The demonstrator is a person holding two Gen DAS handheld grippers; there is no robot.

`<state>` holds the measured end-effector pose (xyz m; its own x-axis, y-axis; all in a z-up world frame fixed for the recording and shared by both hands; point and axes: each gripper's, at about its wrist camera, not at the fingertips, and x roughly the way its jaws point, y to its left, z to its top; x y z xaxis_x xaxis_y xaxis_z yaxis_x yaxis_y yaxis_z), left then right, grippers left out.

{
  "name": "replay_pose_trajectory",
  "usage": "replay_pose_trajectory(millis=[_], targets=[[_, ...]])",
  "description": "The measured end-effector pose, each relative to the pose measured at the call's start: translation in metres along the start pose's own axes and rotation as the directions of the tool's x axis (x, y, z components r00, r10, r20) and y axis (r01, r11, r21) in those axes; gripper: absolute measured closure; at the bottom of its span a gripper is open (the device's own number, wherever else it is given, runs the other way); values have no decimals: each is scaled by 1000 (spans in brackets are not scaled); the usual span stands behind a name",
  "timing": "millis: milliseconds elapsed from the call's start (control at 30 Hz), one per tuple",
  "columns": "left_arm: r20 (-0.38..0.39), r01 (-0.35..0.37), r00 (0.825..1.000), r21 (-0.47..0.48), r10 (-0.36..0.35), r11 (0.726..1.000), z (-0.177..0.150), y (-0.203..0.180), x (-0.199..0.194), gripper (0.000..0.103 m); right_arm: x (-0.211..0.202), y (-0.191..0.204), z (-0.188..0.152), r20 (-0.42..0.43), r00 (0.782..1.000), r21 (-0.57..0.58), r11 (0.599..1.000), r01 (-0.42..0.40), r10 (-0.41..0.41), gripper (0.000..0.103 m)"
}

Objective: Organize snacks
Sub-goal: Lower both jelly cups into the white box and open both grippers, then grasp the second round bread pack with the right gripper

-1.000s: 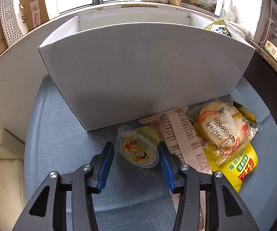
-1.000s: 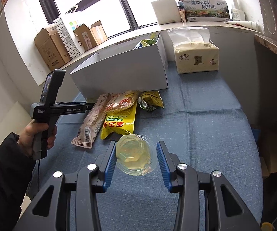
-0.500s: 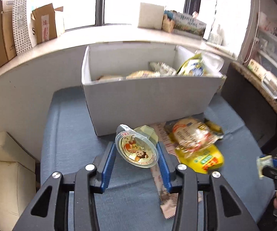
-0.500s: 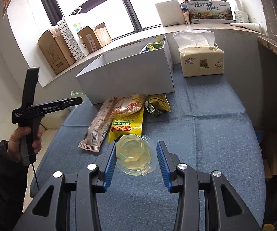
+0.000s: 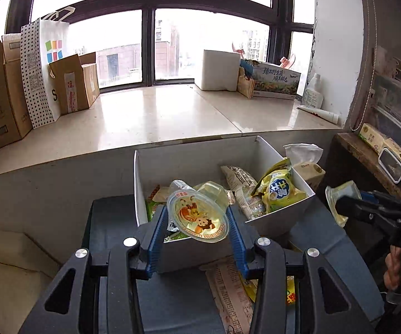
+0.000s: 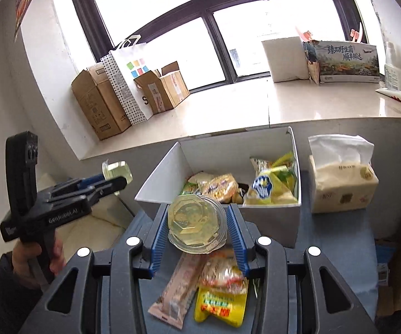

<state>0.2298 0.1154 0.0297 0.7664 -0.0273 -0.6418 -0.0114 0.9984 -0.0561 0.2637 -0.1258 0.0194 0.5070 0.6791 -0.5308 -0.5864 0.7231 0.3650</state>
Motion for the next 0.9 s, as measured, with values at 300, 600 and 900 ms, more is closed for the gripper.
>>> replay_pose_trajectory(millis=[300, 600, 900], targets=[[-79, -29, 997, -35, 26, 999, 3, 13, 63, 48, 88, -34, 52, -106, 994, 132, 991, -5, 19, 38], [-40, -41, 998, -9, 41, 999, -9, 14, 39, 0, 67, -38, 44, -1, 999, 131, 991, -32, 32, 0], [30, 5, 1000, 45, -6, 999, -62, -24, -41, 0, -23, -40, -15, 43, 994, 117, 988, -101, 97, 0]])
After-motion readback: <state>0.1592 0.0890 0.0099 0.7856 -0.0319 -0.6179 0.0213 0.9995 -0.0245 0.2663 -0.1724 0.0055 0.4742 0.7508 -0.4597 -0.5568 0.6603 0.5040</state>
